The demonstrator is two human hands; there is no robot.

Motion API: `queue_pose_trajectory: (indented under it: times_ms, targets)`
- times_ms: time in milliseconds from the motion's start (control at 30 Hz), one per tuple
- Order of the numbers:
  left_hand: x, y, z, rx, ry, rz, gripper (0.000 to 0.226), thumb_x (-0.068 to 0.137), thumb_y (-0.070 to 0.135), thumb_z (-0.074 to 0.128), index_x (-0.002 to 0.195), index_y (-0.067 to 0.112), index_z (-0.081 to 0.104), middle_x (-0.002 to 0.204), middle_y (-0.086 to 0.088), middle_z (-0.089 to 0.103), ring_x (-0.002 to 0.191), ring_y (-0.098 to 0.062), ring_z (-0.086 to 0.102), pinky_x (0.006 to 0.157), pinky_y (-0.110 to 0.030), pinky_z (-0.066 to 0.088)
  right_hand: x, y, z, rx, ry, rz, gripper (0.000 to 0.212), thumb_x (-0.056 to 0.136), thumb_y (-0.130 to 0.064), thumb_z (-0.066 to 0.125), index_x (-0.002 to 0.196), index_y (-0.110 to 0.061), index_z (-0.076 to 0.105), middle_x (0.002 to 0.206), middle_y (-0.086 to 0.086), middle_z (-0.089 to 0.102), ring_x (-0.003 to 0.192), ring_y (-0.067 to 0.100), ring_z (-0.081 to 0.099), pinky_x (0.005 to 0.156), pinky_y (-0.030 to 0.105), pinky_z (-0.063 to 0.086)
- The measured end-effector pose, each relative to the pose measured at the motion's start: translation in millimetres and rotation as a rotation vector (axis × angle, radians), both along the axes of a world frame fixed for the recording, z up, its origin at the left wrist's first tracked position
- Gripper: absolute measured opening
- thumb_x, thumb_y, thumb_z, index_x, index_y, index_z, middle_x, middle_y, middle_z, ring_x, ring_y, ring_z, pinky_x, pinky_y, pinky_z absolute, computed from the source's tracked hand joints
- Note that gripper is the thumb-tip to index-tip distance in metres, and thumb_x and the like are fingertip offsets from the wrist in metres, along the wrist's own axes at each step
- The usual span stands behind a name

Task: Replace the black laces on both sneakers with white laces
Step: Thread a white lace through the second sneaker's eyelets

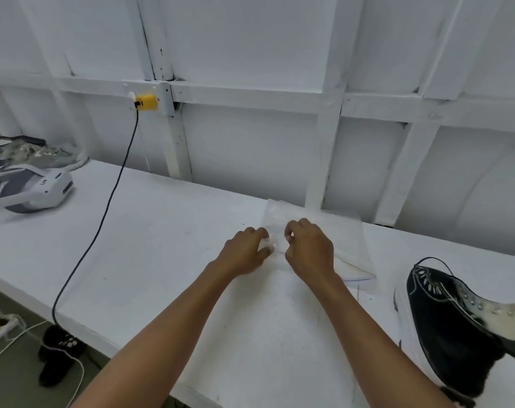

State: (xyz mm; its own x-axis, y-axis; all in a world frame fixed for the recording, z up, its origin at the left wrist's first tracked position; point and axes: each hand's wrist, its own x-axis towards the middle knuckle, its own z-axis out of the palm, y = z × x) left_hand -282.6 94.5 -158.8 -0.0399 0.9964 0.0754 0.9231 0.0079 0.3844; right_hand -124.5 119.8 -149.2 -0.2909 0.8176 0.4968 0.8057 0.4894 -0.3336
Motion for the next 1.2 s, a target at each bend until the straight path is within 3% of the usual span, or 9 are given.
queue_pose_trajectory:
  times_ms: [100, 233, 400, 500, 600, 667, 933, 1100, 1200]
  targets:
    - [-4.3, 10.5, 12.6, 0.012, -0.184, 0.011, 0.026, 0.103, 0.034, 0.048, 0.117, 0.013, 0.057, 0.113, -0.006, 0.063, 0.089, -0.019, 0.055, 0.072, -0.027, 0.043, -6.2, 3.8, 0.6, 0.137, 0.030, -0.030, 0.024, 0.069, 0.004, 0.071, 0.081, -0.015, 0.061, 0.068, -0.001, 0.057, 0.055, 0.019, 0.047, 0.044, 0.022, 0.022]
    - [-7.8, 17.8, 19.1, -0.001, -0.279, 0.063, 0.017, 0.102, 0.023, 0.047, 0.111, 0.012, 0.057, 0.108, -0.007, 0.064, 0.085, -0.018, 0.054, 0.065, -0.022, 0.041, -5.2, 5.7, -10.1, 0.010, 0.037, -0.004, 0.010, 0.093, -0.012, 0.055, 0.103, -0.012, 0.058, 0.076, 0.006, 0.065, 0.062, 0.022, 0.056, 0.053, 0.029, 0.036]
    - [-11.1, 21.8, 16.0, 0.034, -0.137, 0.067, 0.015, 0.098, 0.022, 0.053, 0.106, 0.012, 0.060, 0.099, -0.006, 0.068, 0.075, -0.017, 0.058, 0.059, -0.021, 0.040, -5.9, 16.1, -20.3, -0.269, -0.183, 0.053, 0.022, 0.097, -0.017, 0.042, 0.105, -0.013, 0.062, 0.097, 0.007, 0.070, 0.085, 0.026, 0.064, 0.069, 0.029, 0.044]
    - [-12.5, 21.8, 16.8, 0.007, -0.014, 0.052, 0.017, 0.094, 0.025, 0.061, 0.106, 0.014, 0.063, 0.105, -0.005, 0.070, 0.084, -0.020, 0.063, 0.069, -0.024, 0.047, -11.4, 24.7, -24.3, -0.354, -0.191, 0.071, 0.026, 0.098, -0.020, 0.045, 0.117, -0.014, 0.062, 0.112, 0.007, 0.068, 0.101, 0.027, 0.064, 0.082, 0.032, 0.049]
    - [-9.6, 22.1, 18.6, 0.012, 0.024, 0.063, 0.017, 0.098, 0.024, 0.055, 0.108, 0.009, 0.056, 0.103, -0.008, 0.067, 0.079, -0.020, 0.058, 0.068, -0.027, 0.044, -23.7, 27.9, -27.1, -0.412, -0.168, 0.066, 0.056, 0.101, -0.039, 0.044, 0.151, -0.019, 0.031, 0.136, 0.008, 0.057, 0.119, 0.028, 0.058, 0.094, 0.034, 0.046]
    - [-9.5, 23.5, 18.1, 0.042, 0.005, 0.076, 0.015, 0.102, 0.023, 0.047, 0.106, 0.009, 0.049, 0.098, -0.010, 0.064, 0.073, -0.019, 0.053, 0.064, -0.025, 0.040, -34.3, 26.5, -32.7, -0.421, -0.171, 0.045, 0.070, 0.099, -0.049, 0.043, 0.156, -0.020, 0.015, 0.140, 0.007, 0.053, 0.119, 0.027, 0.058, 0.094, 0.036, 0.047]
    - [-19.4, 24.6, 8.4, -0.015, -0.019, 0.058, 0.009, 0.102, 0.018, 0.043, 0.103, 0.010, 0.044, 0.092, -0.010, 0.061, 0.078, -0.027, 0.060, 0.068, -0.037, 0.050, -58.6, 24.8, -40.3, -0.449, -0.069, -0.120, 0.063, 0.093, -0.060, 0.047, 0.136, -0.014, 0.041, 0.130, 0.006, 0.052, 0.112, 0.026, 0.060, 0.087, 0.034, 0.048]
    - [-20.9, 22.5, 7.2, -0.011, 0.033, 0.073, 0.010, 0.102, 0.019, 0.045, 0.106, 0.011, 0.045, 0.094, -0.010, 0.063, 0.074, -0.022, 0.058, 0.069, -0.034, 0.051, -64.1, 28.5, -35.8, -0.441, -0.099, -0.102, 0.035, 0.096, -0.037, 0.050, 0.124, -0.017, 0.058, 0.122, 0.005, 0.058, 0.107, 0.025, 0.061, 0.085, 0.031, 0.048]
    - [-17.6, 21.7, 8.6, 0.012, 0.156, 0.079, 0.012, 0.100, 0.019, 0.048, 0.108, 0.010, 0.048, 0.097, -0.008, 0.064, 0.072, -0.020, 0.052, 0.063, -0.029, 0.041, -57.7, 28.4, -23.4, -0.519, -0.104, -0.066, 0.019, 0.090, -0.036, 0.056, 0.094, -0.019, 0.065, 0.106, 0.002, 0.067, 0.098, 0.023, 0.064, 0.077, 0.028, 0.048]
